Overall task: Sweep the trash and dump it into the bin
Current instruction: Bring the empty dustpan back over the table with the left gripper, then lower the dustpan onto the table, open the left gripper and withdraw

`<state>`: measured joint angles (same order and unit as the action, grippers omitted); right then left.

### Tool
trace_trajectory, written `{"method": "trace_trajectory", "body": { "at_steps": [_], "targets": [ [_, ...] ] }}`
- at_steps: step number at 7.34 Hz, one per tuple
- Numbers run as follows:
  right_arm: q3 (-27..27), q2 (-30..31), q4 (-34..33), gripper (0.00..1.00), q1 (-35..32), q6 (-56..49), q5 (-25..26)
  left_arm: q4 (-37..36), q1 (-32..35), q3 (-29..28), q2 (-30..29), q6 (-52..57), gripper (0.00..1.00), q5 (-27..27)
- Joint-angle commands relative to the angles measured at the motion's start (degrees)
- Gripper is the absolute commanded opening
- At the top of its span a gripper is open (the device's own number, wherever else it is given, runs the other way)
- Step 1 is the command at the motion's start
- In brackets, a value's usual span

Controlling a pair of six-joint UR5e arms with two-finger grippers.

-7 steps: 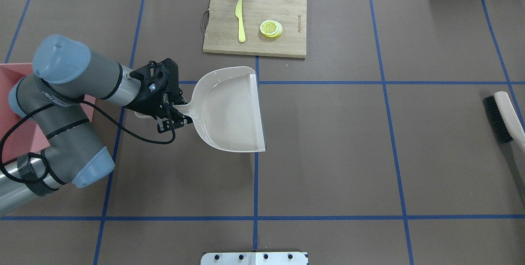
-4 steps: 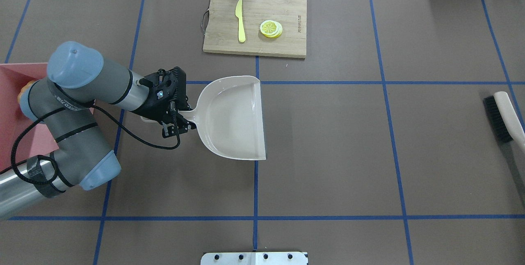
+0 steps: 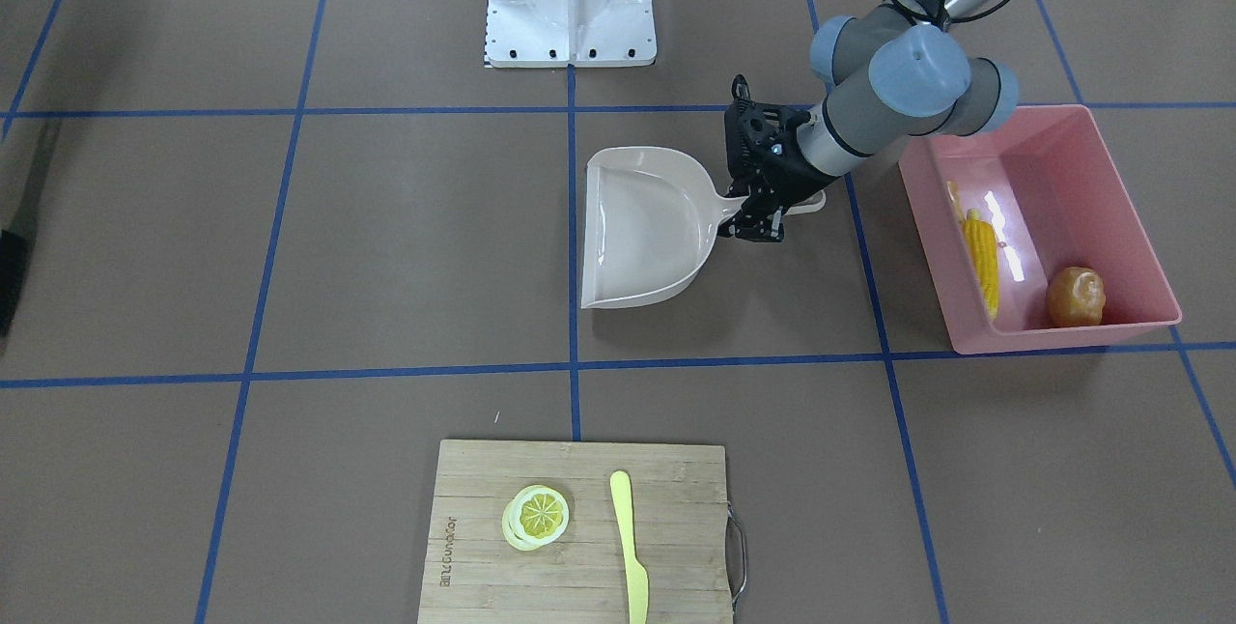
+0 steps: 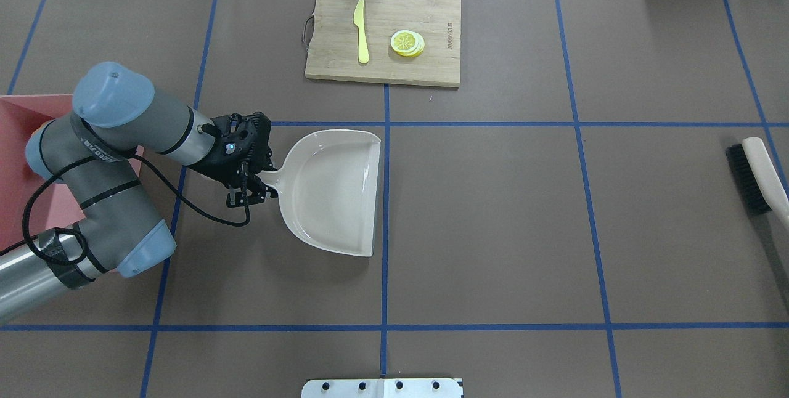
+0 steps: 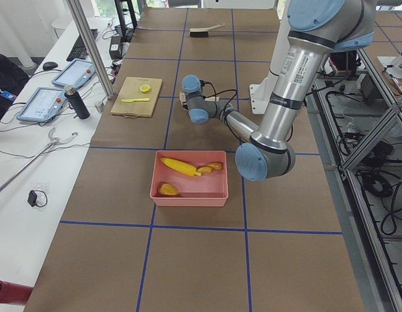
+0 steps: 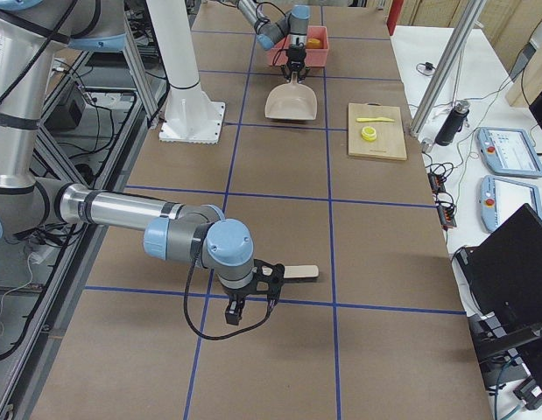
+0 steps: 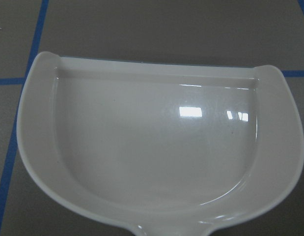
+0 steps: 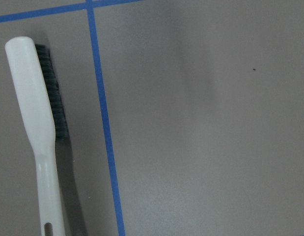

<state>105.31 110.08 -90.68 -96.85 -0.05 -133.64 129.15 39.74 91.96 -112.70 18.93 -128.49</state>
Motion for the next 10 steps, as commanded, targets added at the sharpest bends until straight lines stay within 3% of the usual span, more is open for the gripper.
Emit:
{"method": "trace_trajectory", "body": {
  "at_steps": [1, 7, 10],
  "targets": [
    [-0.1, -0.04, -0.11, 1.0, 0.0, -0.12, 0.49, -1.62, 0.16, -0.47, 0.03, -0.21, 0.0, -0.36],
    [-0.28, -0.13, -0.38, 1.0, 0.0, 0.4, 0.58, -1.36, -0.63, -0.82, -0.67, -4.6, 0.0, -0.01],
    [-5.01, -3.19, 0.06, 1.0, 0.0, -0.03, 1.62, -1.01, -1.51, -0.91, -0.76, -4.25, 0.0, 0.08]
  ]
}}
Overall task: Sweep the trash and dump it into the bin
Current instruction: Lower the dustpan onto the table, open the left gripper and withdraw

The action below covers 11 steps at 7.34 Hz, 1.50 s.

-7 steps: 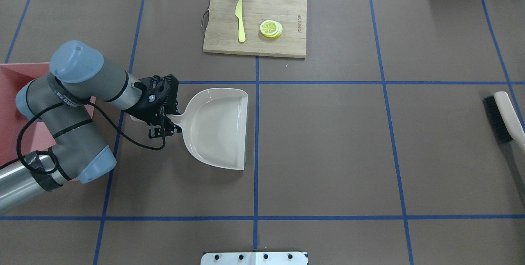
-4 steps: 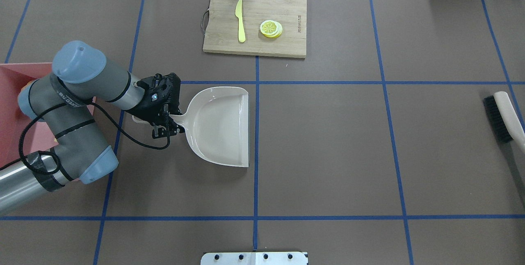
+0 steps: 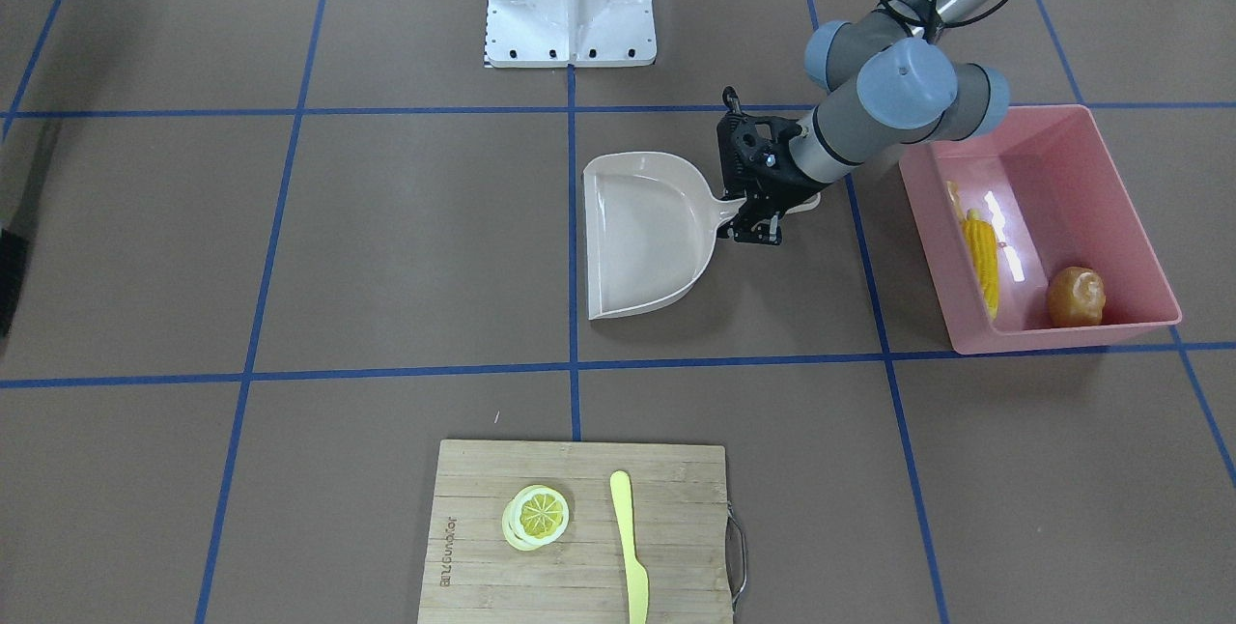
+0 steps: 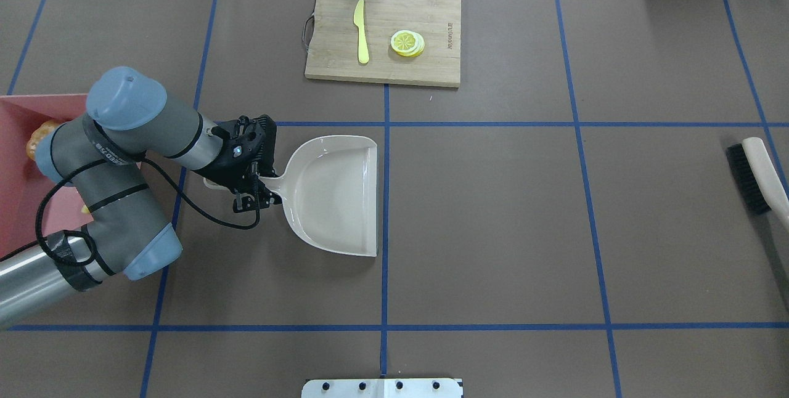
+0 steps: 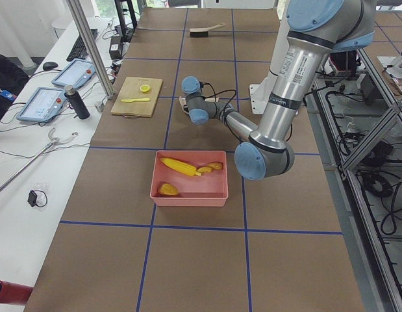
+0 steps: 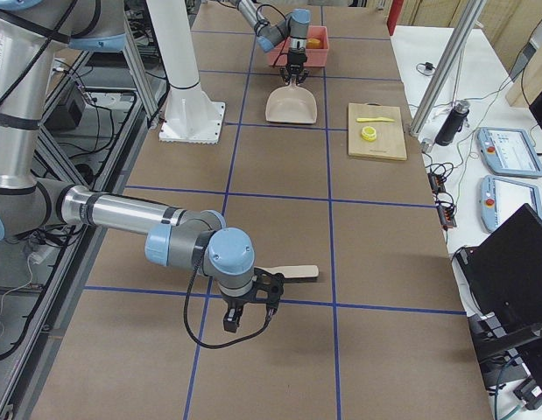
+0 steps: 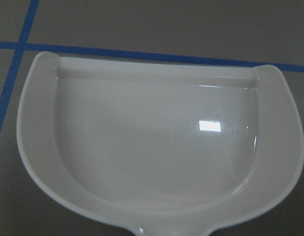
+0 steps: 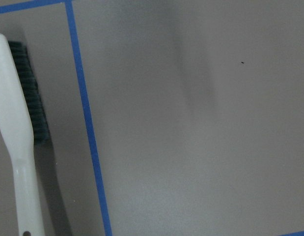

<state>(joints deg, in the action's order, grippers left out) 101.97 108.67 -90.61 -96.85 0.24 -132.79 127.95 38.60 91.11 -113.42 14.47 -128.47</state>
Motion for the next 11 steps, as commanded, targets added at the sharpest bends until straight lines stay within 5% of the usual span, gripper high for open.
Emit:
{"method": "trace_trajectory", "body": {
  "at_steps": [1, 4, 5, 6, 11],
  "targets": [
    [-1.43, -2.93, -0.44, 1.0, 0.09, -0.5, 2.95, 0.45, -0.54, -0.06, -0.04, 0.38, 0.0, 1.02],
    [-0.9, -3.99, -0.53, 1.0, 1.93, -0.59, 3.59, 0.8, -0.9, -0.06, -0.04, 0.64, 0.0, 1.38],
    [-0.98, -3.99, -0.53, 1.0, 1.93, -0.59, 3.5, 3.68, -1.07, -1.62, -0.22, 3.17, 0.89, 2.6],
    [-0.9, -3.99, -0.62, 1.0, 1.85, -0.5, 3.15, 4.75, -2.03, -4.16, -1.78, 12.68, 0.99, 4.01],
    [-0.63, -11.28, -11.69, 1.0, 2.02, -0.5, 3.06, 4.59, 0.24, 0.02, 0.04, 8.38, 0.99, 3.58]
  ]
}}
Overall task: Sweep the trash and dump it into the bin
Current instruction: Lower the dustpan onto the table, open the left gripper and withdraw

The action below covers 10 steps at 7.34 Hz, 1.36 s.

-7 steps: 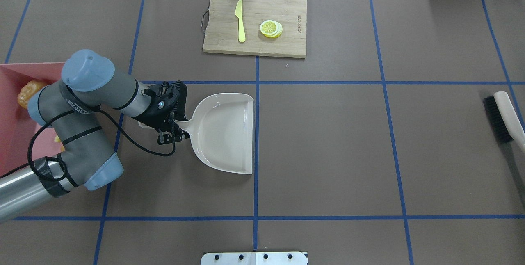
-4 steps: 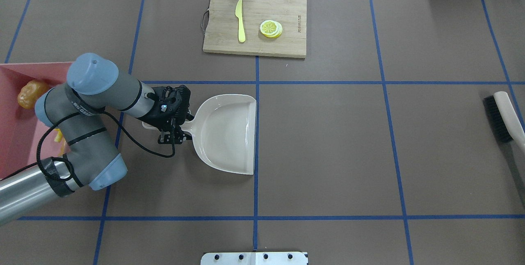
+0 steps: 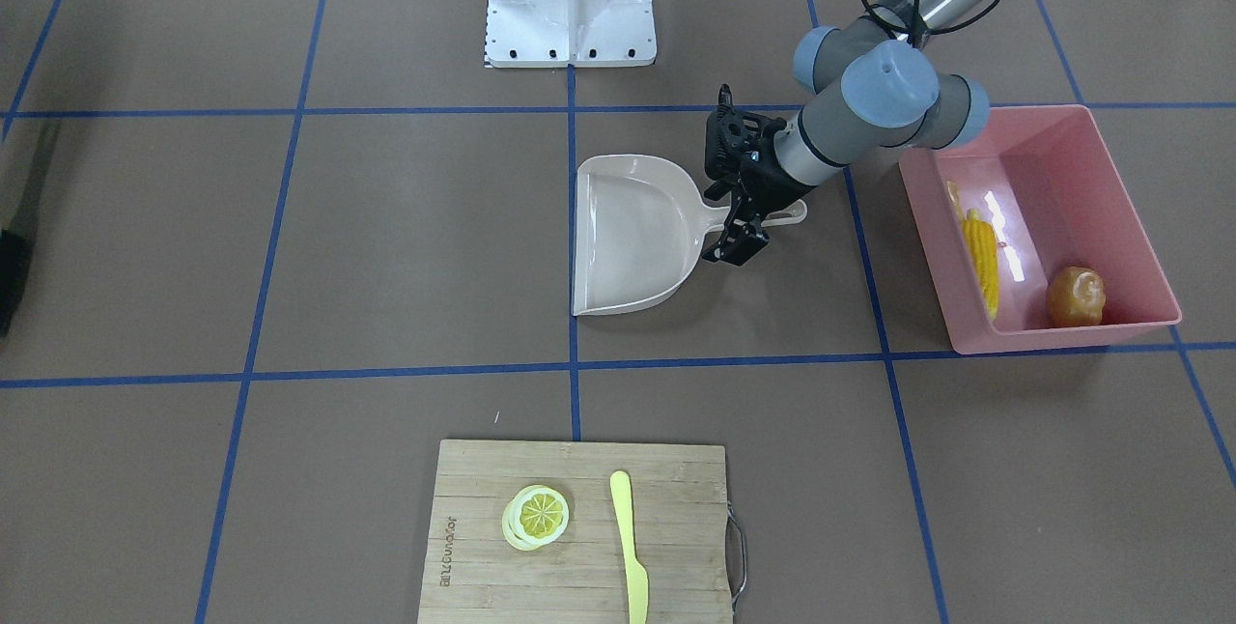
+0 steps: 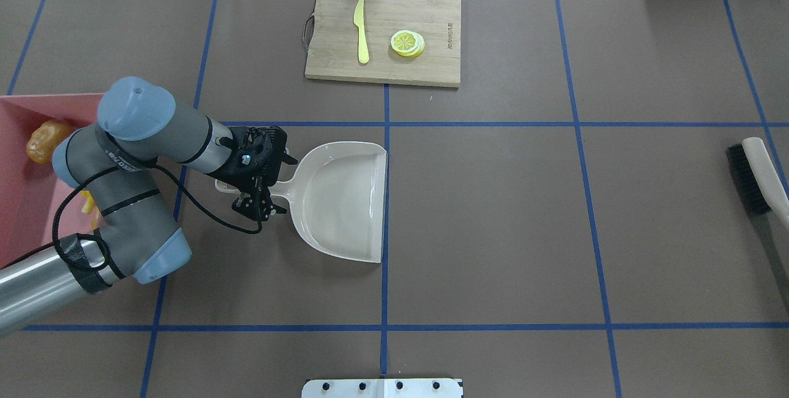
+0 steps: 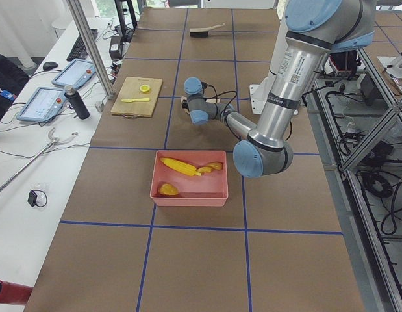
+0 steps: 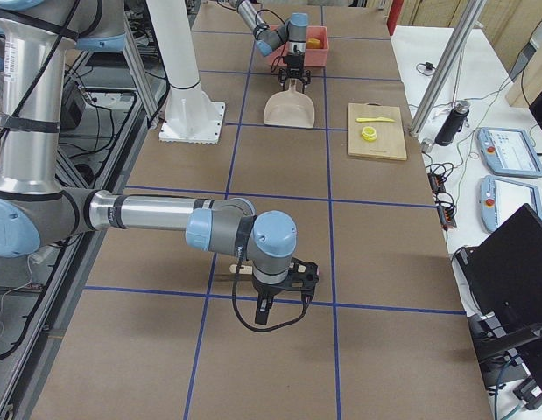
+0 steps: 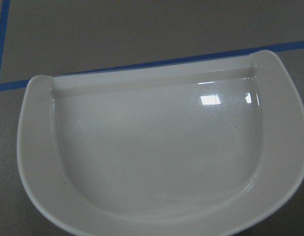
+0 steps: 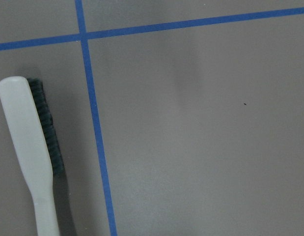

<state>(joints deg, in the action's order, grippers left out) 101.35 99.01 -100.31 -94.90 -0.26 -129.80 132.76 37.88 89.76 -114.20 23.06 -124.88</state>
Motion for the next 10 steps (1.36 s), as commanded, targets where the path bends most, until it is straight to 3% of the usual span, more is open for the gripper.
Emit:
{"method": "trace_trajectory", "body": {
  "at_steps": [1, 3, 5, 7, 9, 10],
  "targets": [
    [-0.01, -1.62, -2.0, 1.0, 0.07, 0.0, -0.02, -0.31, 2.8, 2.78, 1.43, -0.3, 0.99, -0.01],
    [-0.01, -1.54, -1.73, 1.0, 0.07, 0.0, -0.46, -0.31, 6.31, 8.83, 4.85, -6.05, 0.99, 0.07],
    [-0.01, -1.36, -1.56, 1.0, 0.07, 0.0, -0.46, -3.01, 11.57, 9.04, 4.7, -13.29, 0.99, -0.1],
    [0.08, -1.36, -1.47, 1.0, 0.07, 0.0, -0.46, -25.5, 21.74, 11.05, 0.58, -13.75, 0.99, -5.6],
    [-0.01, -1.1, -1.47, 1.0, 0.07, 0.0, -0.46, -29.14, 30.63, 6.52, 1.09, -14.79, 0.99, -5.55],
    [0.08, -1.1, -1.47, 1.0, 0.07, 0.0, -0.46, -29.4, 35.03, 5.87, 1.44, -20.63, 0.99, -5.9]
  ]
}}
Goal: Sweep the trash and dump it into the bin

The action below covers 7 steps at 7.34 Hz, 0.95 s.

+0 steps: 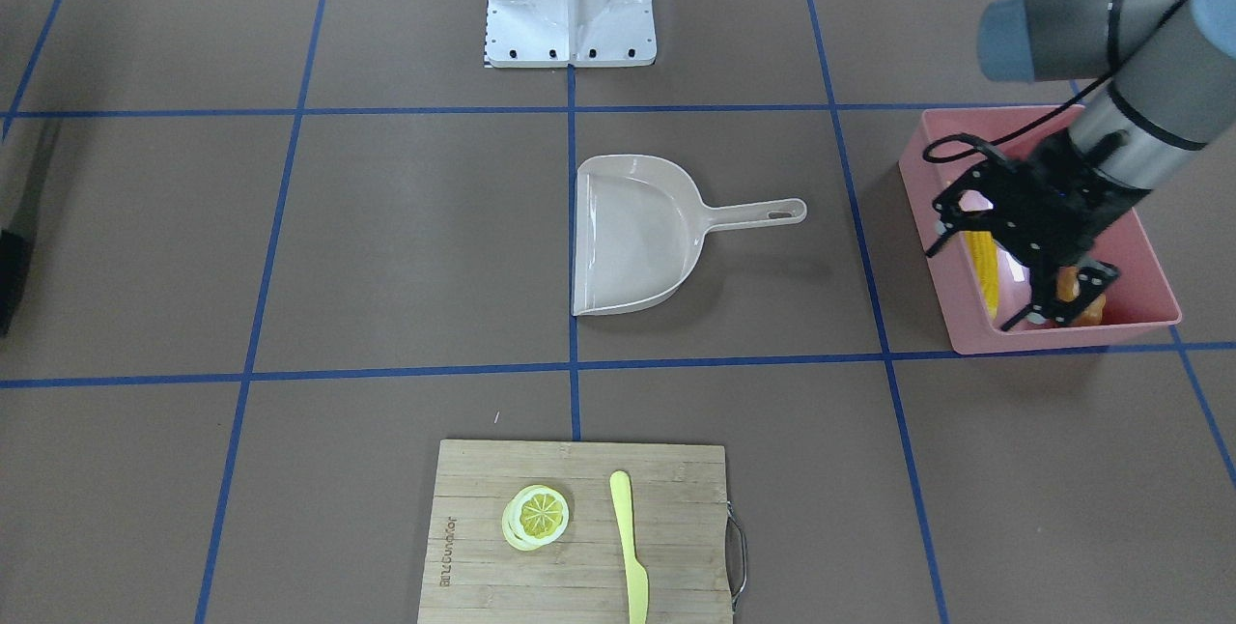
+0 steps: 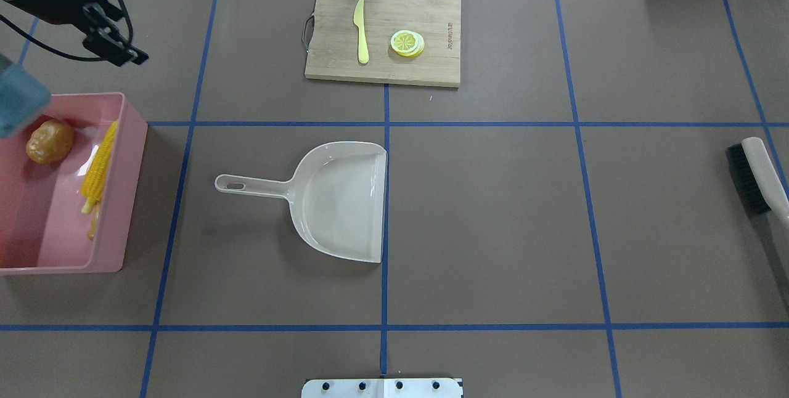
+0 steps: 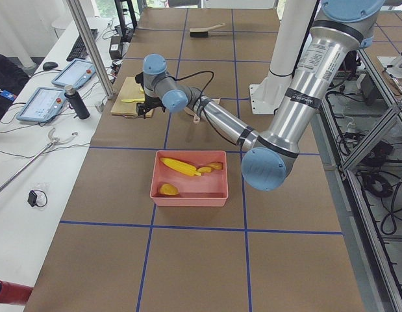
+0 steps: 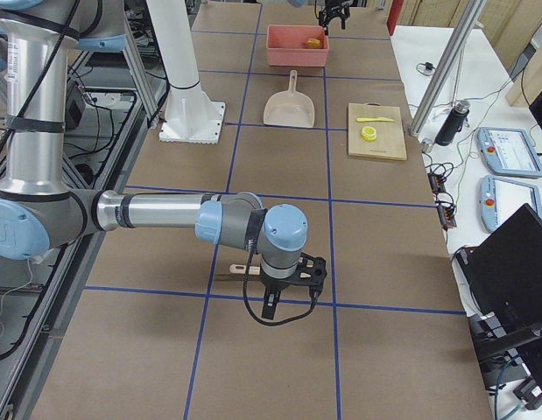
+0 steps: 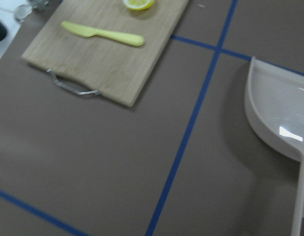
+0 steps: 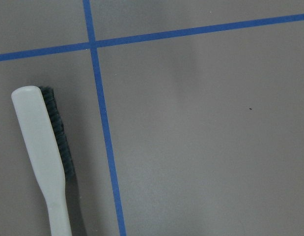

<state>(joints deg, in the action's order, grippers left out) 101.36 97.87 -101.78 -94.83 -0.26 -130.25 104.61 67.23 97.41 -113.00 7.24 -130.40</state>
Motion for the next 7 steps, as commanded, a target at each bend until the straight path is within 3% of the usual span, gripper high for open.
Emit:
{"method": "trace_trajectory", "body": {
  "at_steps": [1, 3, 5, 7],
  "targets": [
    [0.06, 0.04, 0.0, 1.0, 0.0, 0.0, 0.0, -5.08, 9.2, -2.39, 4.5, -9.05, 0.99, -3.34],
    [0.76, -0.14, 0.0, 1.0, 0.0, 0.0, -0.09, -11.96, 13.78, -1.54, 8.55, -7.78, 0.99, -5.3],
    [0.68, -0.05, 0.0, 1.0, 0.0, 0.0, -0.09, -11.63, 15.83, -3.26, 18.65, 10.94, 0.99, -5.13],
    [0.33, 0.04, 0.09, 1.0, 0.0, 0.0, 0.09, -12.42, 18.29, -3.19, 26.2, 11.57, 0.99, -5.12]
  ]
}}
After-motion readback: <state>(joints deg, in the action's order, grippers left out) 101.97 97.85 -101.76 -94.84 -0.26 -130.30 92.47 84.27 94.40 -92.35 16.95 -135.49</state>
